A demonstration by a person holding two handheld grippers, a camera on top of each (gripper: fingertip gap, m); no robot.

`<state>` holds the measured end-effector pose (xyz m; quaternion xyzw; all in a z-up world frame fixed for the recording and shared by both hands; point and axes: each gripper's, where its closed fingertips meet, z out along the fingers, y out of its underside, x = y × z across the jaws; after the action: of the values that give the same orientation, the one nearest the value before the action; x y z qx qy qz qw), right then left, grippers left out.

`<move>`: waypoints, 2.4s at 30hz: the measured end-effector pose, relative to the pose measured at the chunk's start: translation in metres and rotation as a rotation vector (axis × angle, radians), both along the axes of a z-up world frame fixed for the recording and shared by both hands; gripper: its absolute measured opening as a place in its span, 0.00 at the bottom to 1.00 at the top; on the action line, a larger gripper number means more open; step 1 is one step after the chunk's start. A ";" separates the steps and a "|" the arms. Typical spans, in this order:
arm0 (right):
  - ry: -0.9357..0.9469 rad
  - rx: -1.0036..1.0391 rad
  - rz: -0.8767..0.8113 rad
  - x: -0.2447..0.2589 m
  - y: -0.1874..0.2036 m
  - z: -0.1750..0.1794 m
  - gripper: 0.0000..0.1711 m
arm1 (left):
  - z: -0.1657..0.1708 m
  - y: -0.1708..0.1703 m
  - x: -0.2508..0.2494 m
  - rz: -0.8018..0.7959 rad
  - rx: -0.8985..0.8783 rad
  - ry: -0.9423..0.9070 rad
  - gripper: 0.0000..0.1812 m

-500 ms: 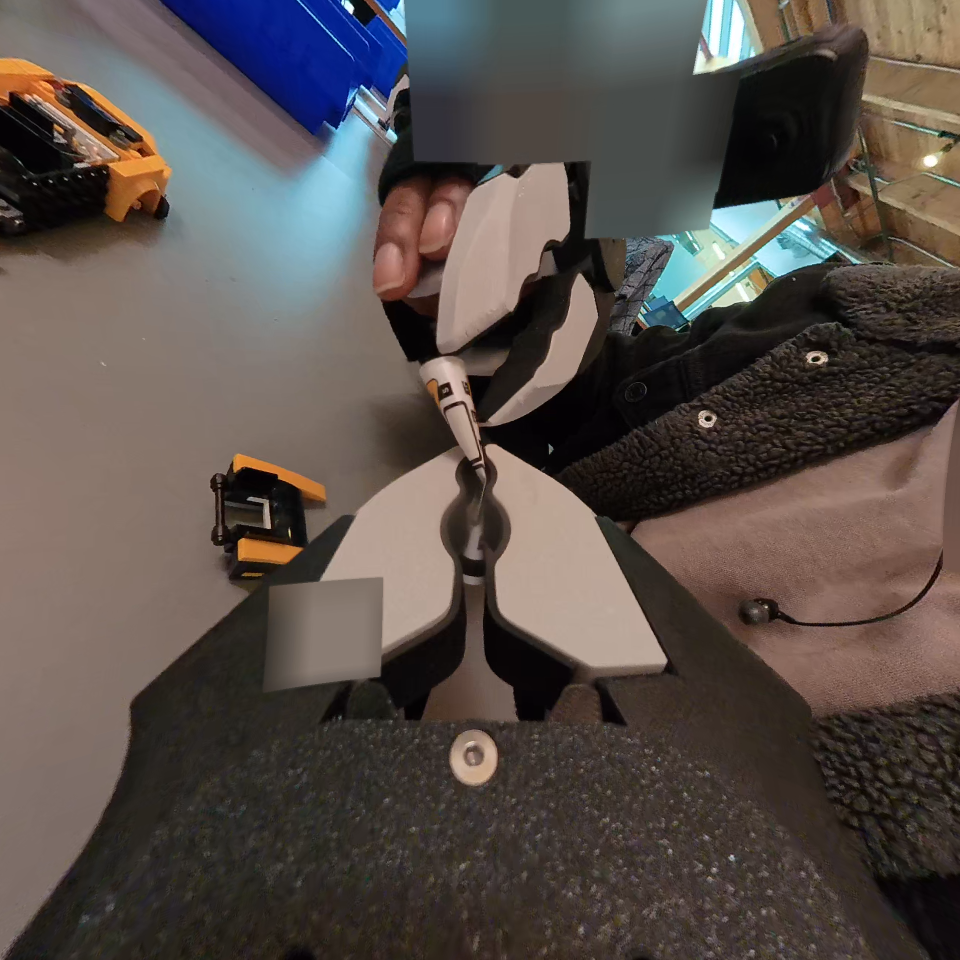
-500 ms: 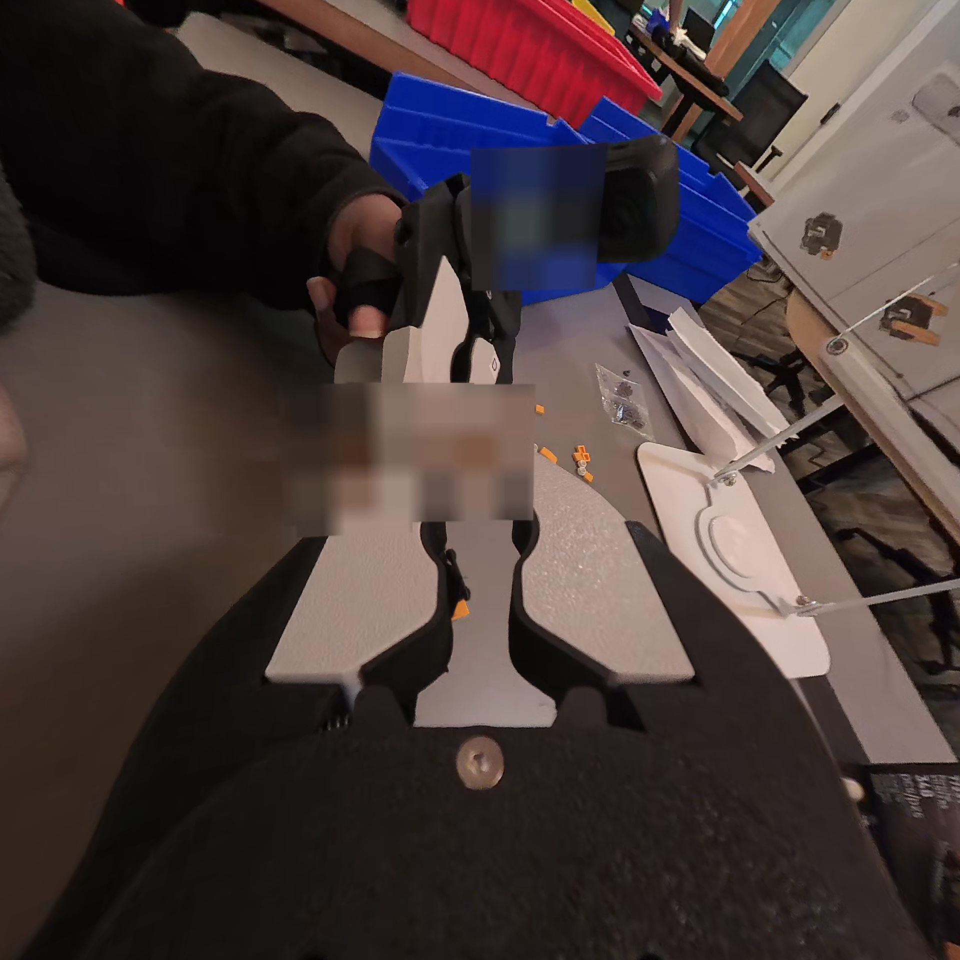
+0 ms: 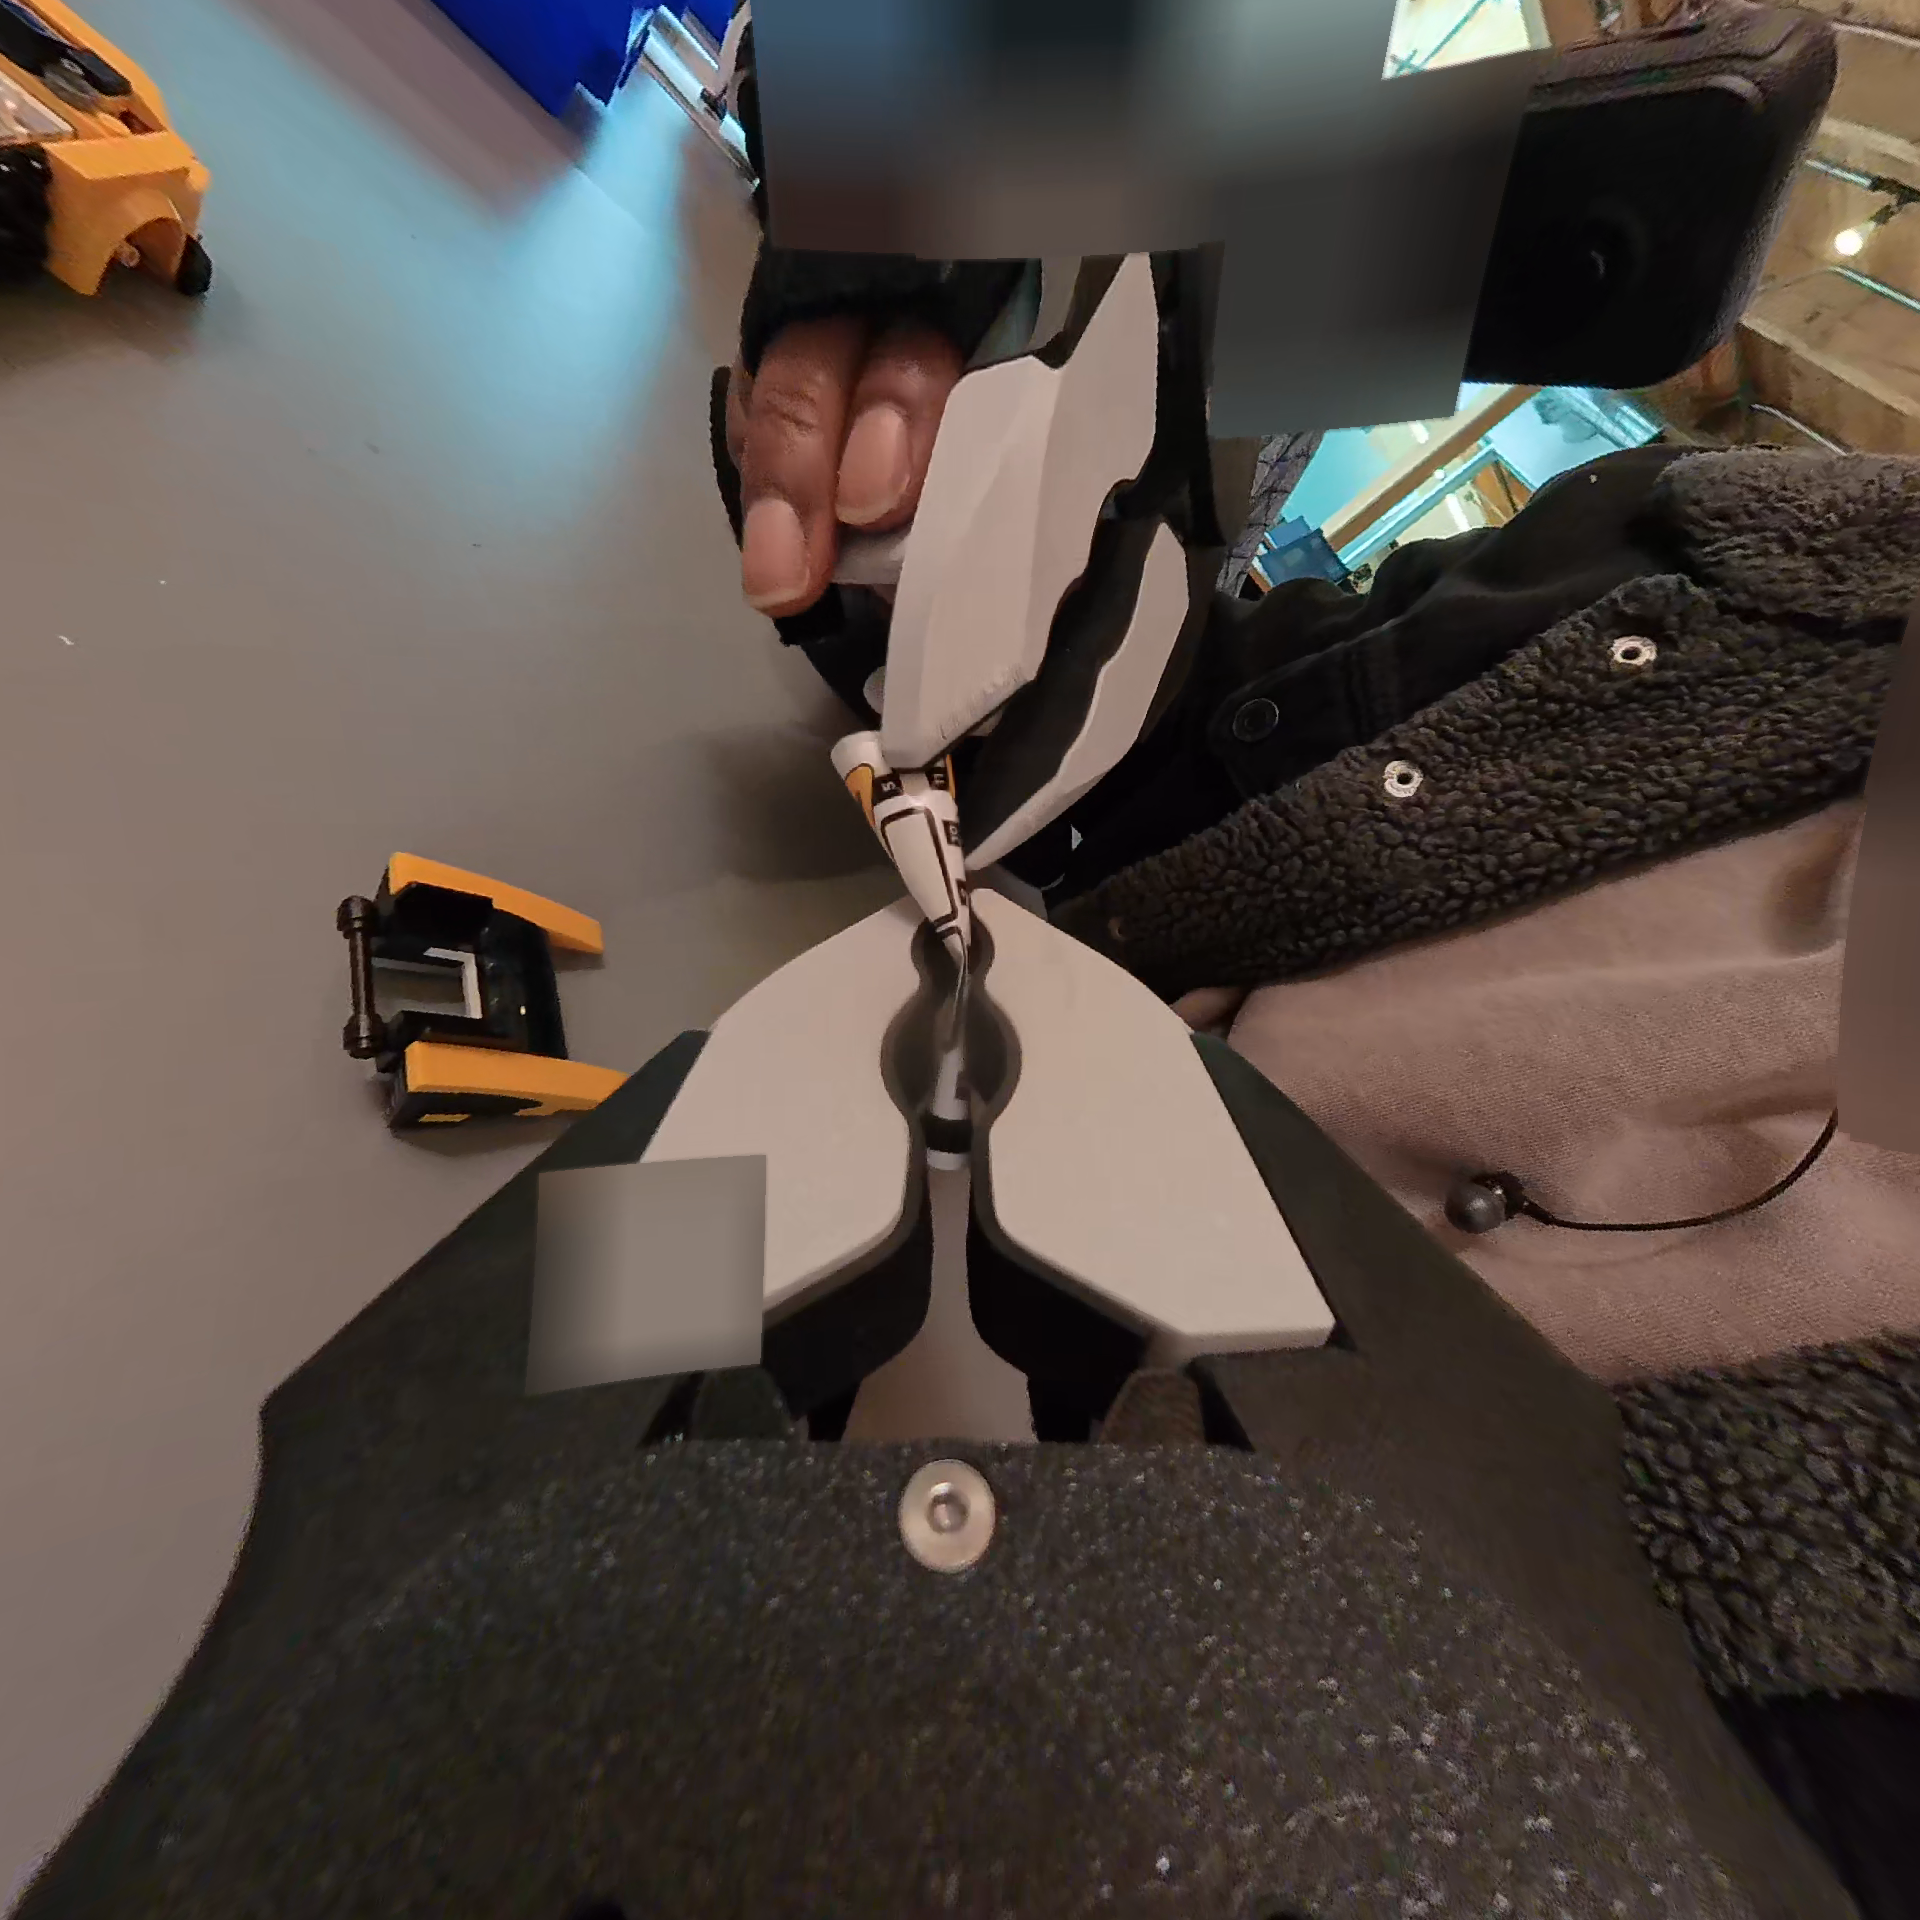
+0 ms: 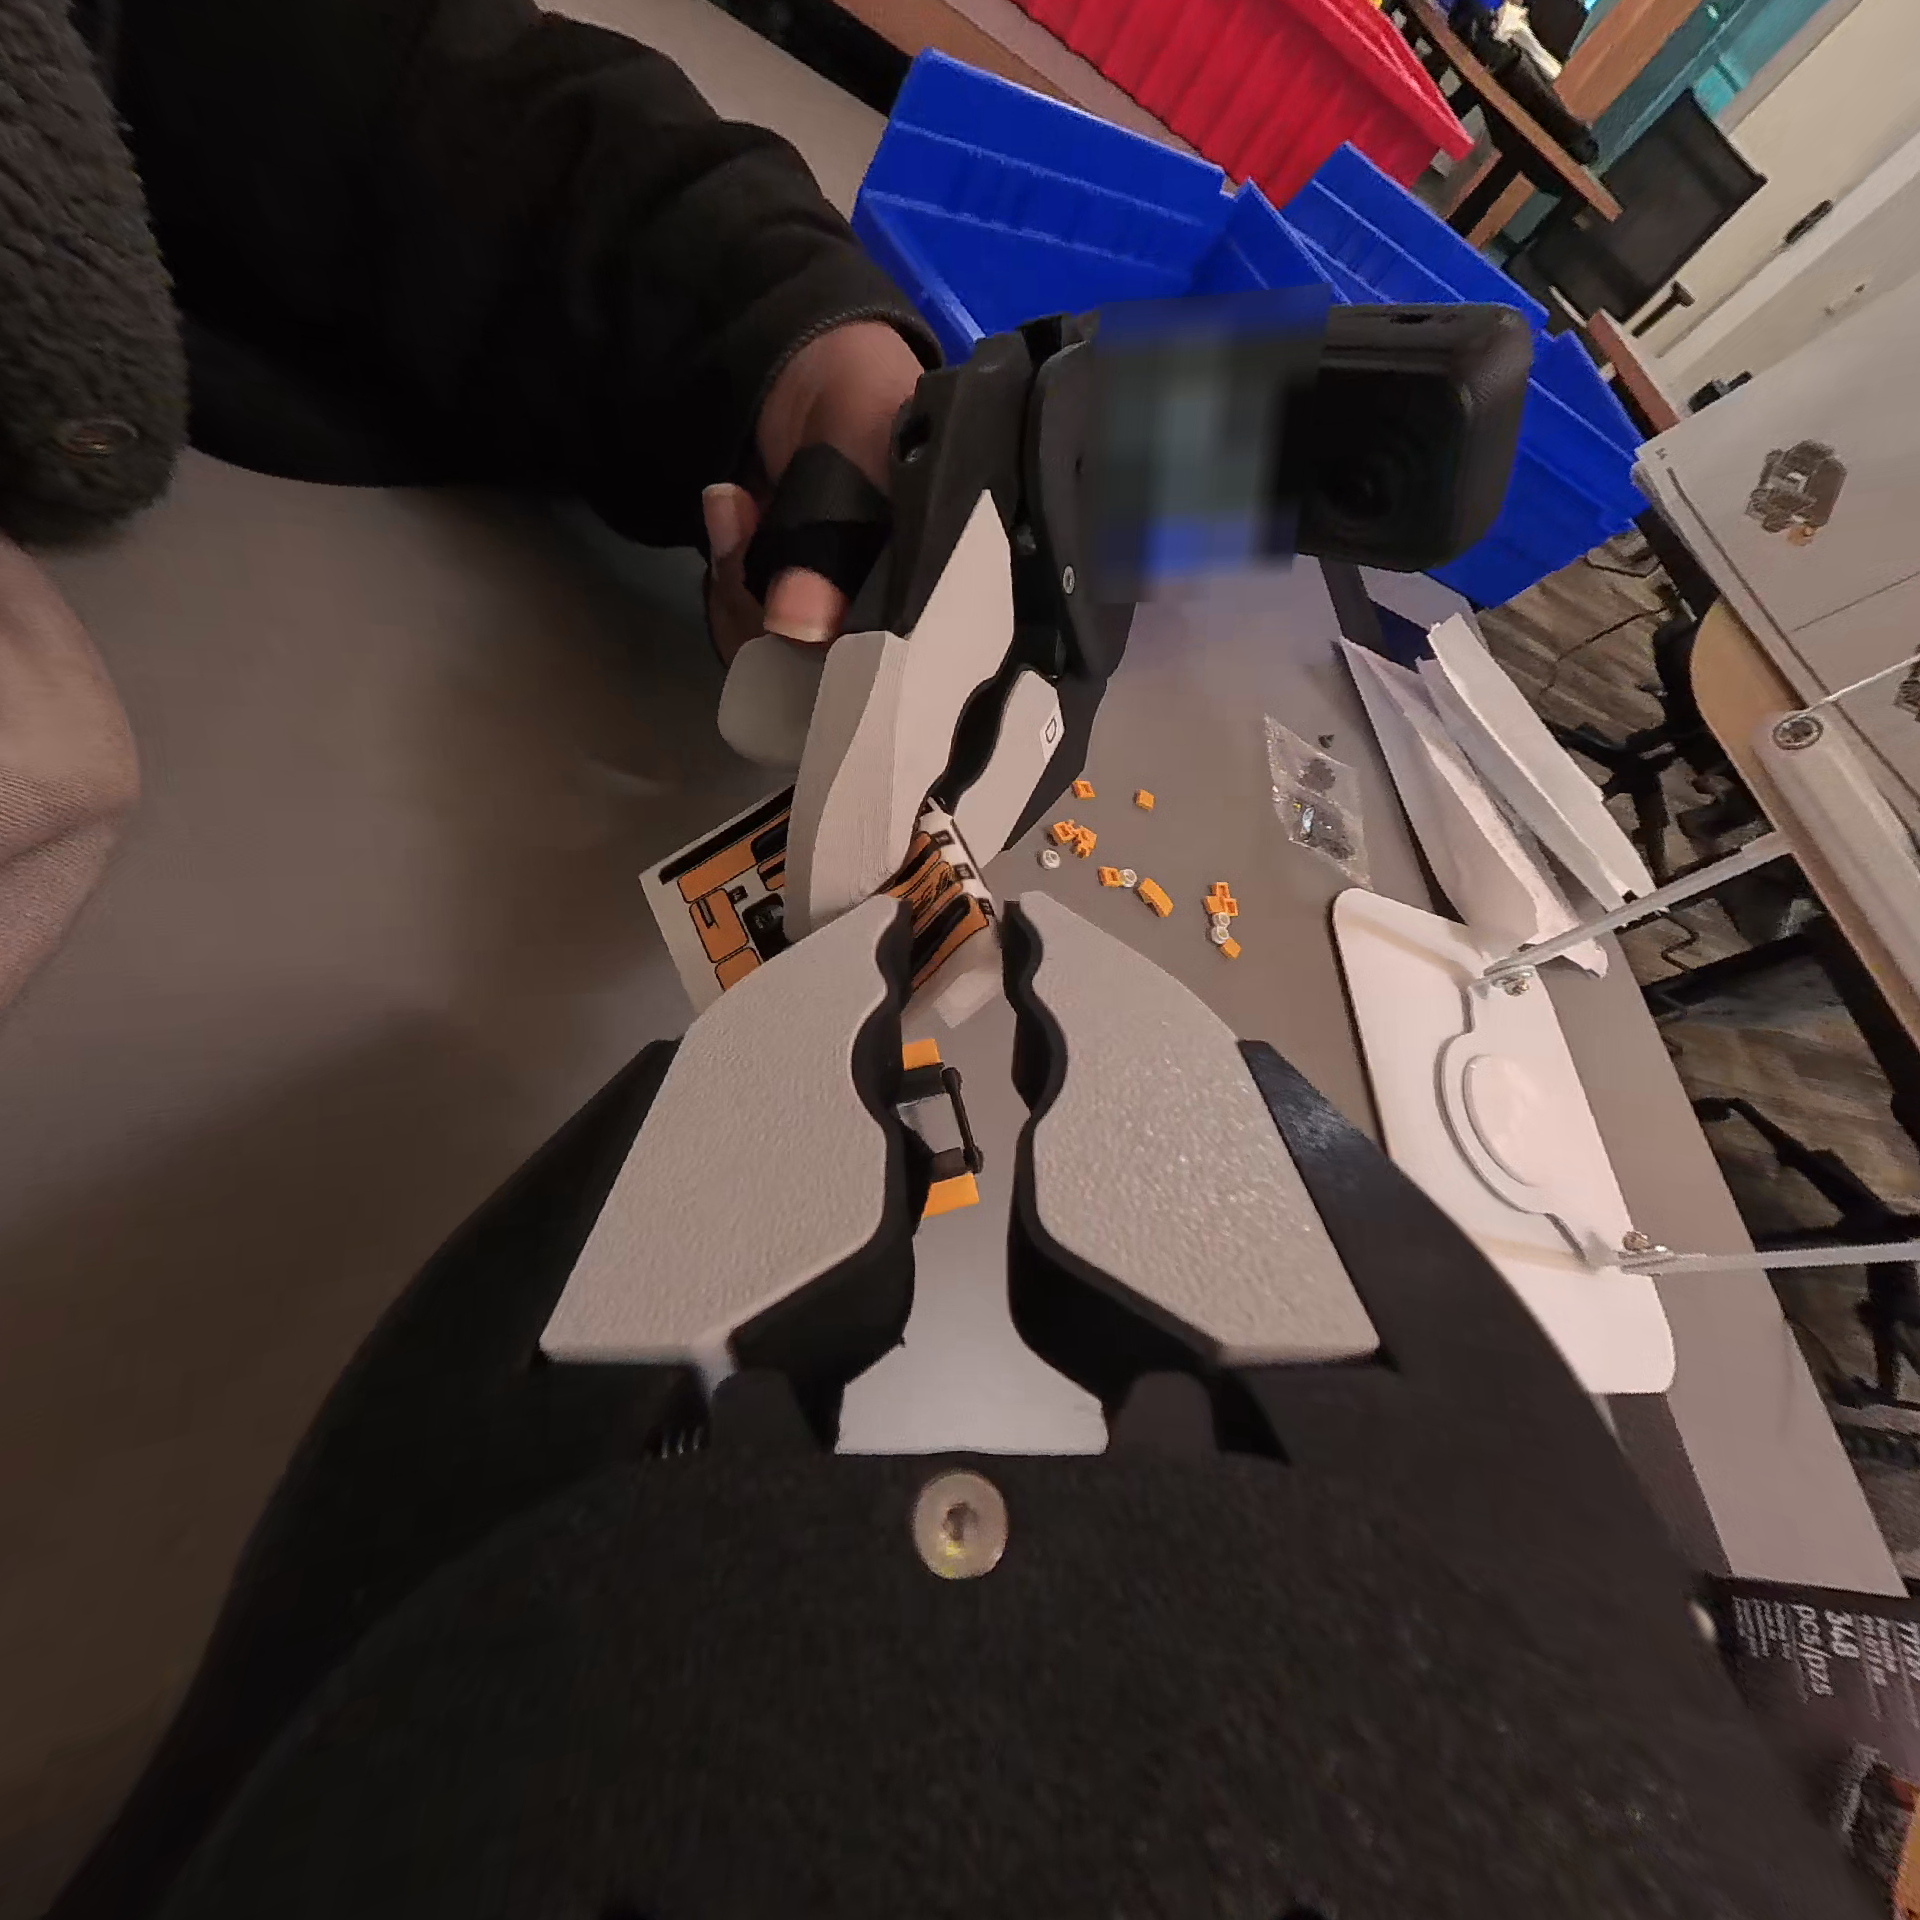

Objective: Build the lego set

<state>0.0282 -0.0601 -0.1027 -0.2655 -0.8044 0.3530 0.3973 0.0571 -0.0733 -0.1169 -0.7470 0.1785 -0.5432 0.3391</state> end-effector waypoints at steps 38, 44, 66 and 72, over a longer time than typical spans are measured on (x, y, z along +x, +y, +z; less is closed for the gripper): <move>0.036 0.060 -0.052 -0.002 0.008 -0.001 0.04 | 0.001 0.009 -0.011 0.083 -0.103 -0.058 0.00; 0.057 0.194 -0.069 -0.004 0.010 -0.007 0.03 | -0.004 0.011 -0.013 0.094 -0.157 -0.081 0.00; 0.012 0.076 -0.067 0.000 0.010 -0.010 0.03 | -0.009 0.011 -0.013 0.089 -0.194 -0.104 0.00; 0.016 0.103 -0.069 0.000 0.010 -0.011 0.02 | -0.011 0.011 -0.012 0.085 -0.192 -0.094 0.00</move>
<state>0.0277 -0.0504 -0.1138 -0.2693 -0.8087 0.2994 0.4287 0.0450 -0.0624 -0.1276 -0.7567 0.0777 -0.5774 0.2965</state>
